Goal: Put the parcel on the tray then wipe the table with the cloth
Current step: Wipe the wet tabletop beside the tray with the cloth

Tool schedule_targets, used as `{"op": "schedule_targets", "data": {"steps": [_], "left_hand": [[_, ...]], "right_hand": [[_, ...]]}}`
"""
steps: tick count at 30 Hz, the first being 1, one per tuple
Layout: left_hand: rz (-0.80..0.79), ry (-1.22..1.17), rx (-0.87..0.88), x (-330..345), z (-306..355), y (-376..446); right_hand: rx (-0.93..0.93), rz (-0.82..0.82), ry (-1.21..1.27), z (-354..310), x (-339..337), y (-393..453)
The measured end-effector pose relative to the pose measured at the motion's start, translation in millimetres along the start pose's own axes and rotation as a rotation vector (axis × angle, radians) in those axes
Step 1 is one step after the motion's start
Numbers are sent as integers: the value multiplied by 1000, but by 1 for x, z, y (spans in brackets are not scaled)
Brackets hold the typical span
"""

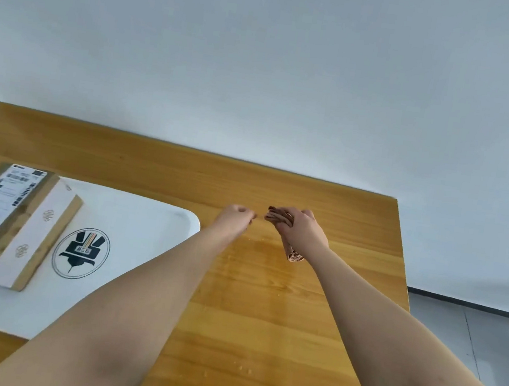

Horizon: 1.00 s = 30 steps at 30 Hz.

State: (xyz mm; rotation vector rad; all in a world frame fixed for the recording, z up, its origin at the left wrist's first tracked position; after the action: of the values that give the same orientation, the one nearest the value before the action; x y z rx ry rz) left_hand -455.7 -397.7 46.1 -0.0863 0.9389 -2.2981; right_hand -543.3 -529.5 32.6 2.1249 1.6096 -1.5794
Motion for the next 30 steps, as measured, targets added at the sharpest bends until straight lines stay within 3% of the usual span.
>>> {"op": "schedule_targets", "data": {"steps": [4,10,17,23,30], "left_hand": [[169,38,-53,-12,-25,-1],[417,292,-34,-35,-57,7],[411,280,-97,-46,-72,16],[402,318,-62,-49,-75,19],[395,345,-65,-52,-75,22]], "right_hand": [[4,48,-144,19,10,7],[76,171,-156,25,27,23],[131,155,-178,4,52,38],[-107,78,-235,-36,69,50],[-385,-77,-528,-38,75,37]]}}
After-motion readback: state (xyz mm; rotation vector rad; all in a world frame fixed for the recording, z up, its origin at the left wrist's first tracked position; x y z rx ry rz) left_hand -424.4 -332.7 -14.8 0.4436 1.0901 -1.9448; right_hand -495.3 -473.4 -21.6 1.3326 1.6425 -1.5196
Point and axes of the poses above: each hand's wrist, its own y-axis towards the middle knuckle, its own x-axis out of the palm, z = x × y, the point moved 2 cm from there along y, towards the middle knuckle, and after that the axes turned 9 degrees about -z, right-handed, at the moved point
